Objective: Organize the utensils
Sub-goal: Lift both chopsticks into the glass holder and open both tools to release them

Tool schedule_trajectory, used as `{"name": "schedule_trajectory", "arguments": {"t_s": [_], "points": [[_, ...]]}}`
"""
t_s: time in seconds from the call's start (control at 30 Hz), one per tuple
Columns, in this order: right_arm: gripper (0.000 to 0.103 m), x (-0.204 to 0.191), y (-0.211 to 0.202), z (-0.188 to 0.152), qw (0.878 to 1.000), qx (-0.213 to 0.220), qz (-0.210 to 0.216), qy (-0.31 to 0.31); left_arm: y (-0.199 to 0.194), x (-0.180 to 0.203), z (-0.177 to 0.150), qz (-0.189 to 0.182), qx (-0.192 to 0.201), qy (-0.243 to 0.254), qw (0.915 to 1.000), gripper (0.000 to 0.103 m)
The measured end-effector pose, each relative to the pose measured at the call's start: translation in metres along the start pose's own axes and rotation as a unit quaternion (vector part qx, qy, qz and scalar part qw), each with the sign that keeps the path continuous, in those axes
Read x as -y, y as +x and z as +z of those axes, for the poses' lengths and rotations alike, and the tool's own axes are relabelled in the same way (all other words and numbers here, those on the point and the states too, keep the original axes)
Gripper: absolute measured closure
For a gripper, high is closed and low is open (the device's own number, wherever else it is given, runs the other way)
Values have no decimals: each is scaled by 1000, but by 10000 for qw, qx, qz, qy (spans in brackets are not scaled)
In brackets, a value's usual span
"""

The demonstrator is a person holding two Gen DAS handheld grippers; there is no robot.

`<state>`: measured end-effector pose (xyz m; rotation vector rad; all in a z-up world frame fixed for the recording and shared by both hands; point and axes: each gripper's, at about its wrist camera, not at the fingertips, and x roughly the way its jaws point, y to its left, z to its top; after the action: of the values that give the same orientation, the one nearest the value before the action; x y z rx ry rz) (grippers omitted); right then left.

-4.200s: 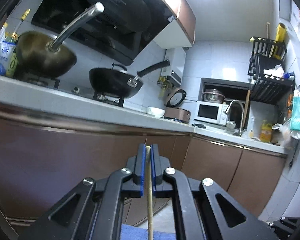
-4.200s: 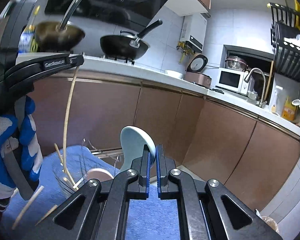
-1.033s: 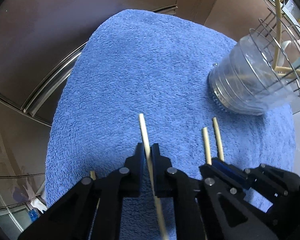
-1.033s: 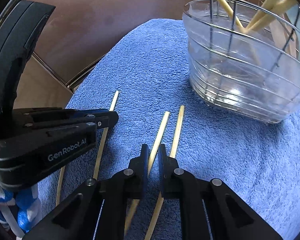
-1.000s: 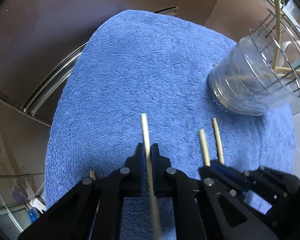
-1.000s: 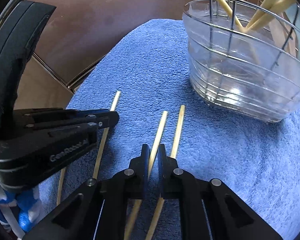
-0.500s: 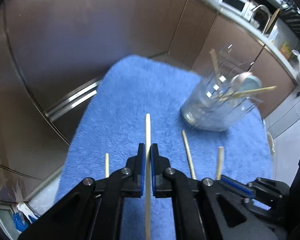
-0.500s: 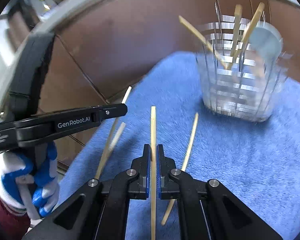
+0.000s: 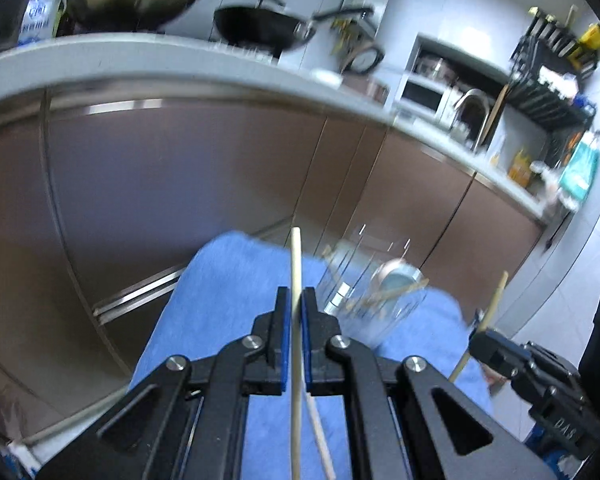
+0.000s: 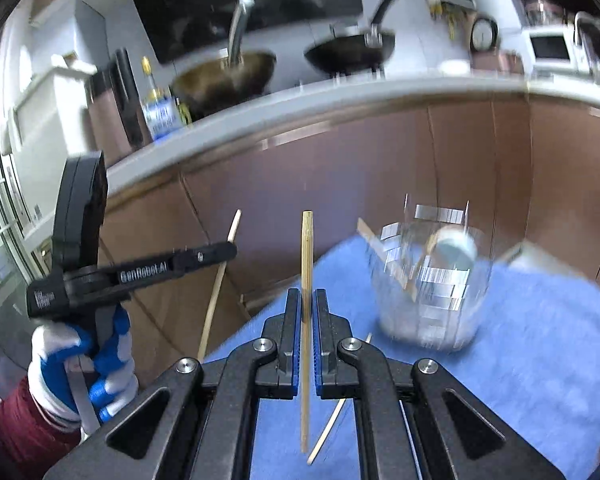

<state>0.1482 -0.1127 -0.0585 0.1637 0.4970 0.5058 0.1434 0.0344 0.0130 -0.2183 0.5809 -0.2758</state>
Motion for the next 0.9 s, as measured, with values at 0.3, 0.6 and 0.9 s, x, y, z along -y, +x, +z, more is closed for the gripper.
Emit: {"name": "schedule_trajectory", "arguments": {"t_s": [0.3, 0.6, 0.9], "points": [[98, 14, -1, 80, 9941, 1043, -147, -255, 20, 18, 63, -360, 1168, -426, 9916, 99], [98, 47, 41, 100, 9872, 1484, -508, -298, 75, 38, 93, -356, 1932, -664, 9783, 99], [98, 81, 80, 86, 9877, 1332, -766, -275, 132, 49, 83, -77, 2074, -486, 9770, 98]]}}
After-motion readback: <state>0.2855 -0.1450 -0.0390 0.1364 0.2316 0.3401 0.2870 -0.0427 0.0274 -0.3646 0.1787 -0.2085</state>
